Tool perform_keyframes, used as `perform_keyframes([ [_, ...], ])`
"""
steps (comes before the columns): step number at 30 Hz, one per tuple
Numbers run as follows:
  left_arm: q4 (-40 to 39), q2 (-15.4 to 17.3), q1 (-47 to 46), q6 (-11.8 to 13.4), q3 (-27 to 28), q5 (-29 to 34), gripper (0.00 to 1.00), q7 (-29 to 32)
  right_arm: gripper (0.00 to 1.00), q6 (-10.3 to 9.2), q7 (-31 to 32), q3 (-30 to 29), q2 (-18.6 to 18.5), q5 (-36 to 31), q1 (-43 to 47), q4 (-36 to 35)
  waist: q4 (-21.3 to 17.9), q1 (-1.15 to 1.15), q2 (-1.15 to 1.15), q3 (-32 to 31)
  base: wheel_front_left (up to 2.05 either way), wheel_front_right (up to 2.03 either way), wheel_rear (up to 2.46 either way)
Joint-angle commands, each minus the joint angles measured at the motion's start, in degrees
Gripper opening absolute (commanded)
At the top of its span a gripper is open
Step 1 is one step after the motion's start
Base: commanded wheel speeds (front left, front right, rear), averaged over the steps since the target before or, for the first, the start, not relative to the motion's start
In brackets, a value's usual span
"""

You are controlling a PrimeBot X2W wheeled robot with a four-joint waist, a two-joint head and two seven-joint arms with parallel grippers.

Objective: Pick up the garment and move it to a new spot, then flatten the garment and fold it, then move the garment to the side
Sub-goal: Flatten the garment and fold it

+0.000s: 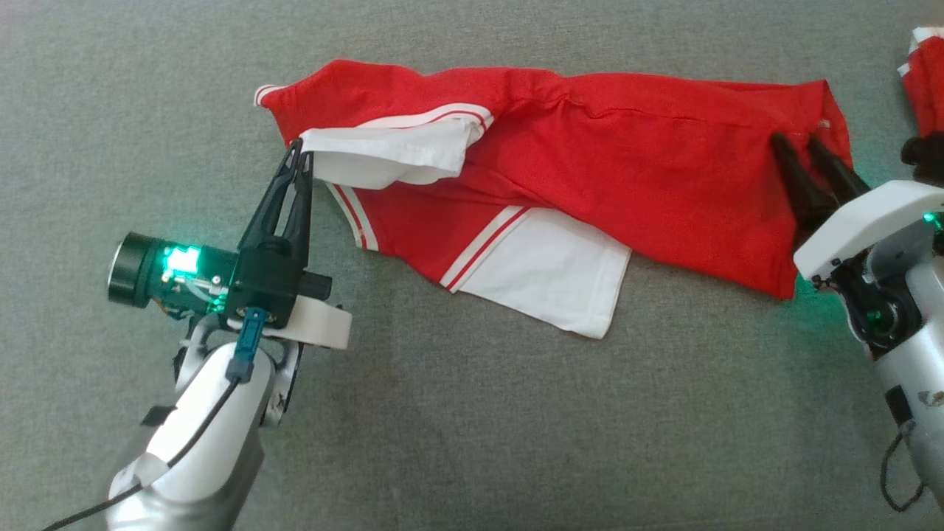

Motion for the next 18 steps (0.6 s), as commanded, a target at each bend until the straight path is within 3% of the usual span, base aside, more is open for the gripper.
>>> perform_keyframes([
  [1,-2.1,2.0,-0.7,0.4,1.9,-0.1,0.0,0.1,0.29,-0.04,-1.1,0.8,-1.4,0.4,-1.5,-0.9,0.1,0.0,0.0,0.0,0.0,0.0,0.0],
  [2,-2.1,2.1,-0.7,0.5,1.9,-0.2,0.0,0.1,0.11,-0.04,-1.5,1.1,-1.5,0.6,-1.8,-0.4,0.2,0.0,0.0,0.0,0.0,0.0,0.0],
  [3,-2.2,2.1,-0.7,0.5,1.9,-0.2,0.0,0.1,0.0,-0.04,-2.2,1.4,-1.6,0.6,-2.0,0.0,0.2,0.0,0.0,-0.1,0.0,0.0,0.0],
  [10,-2.8,2.5,-0.4,1.4,2.2,-0.4,0.0,-1.2,0.0,-0.04,-8.2,2.4,-2.9,1.9,-2.1,0.6,0.7,0.0,0.0,-1.2,0.0,0.0,0.0],
  [18,-8.2,5.0,0.6,2.0,4.3,-1.3,0.0,-3.0,0.0,-0.04,-13.0,2.4,-8.3,3.6,3.2,-6.6,0.0,0.0,0.0,-4.0,0.0,0.0,0.0],
])
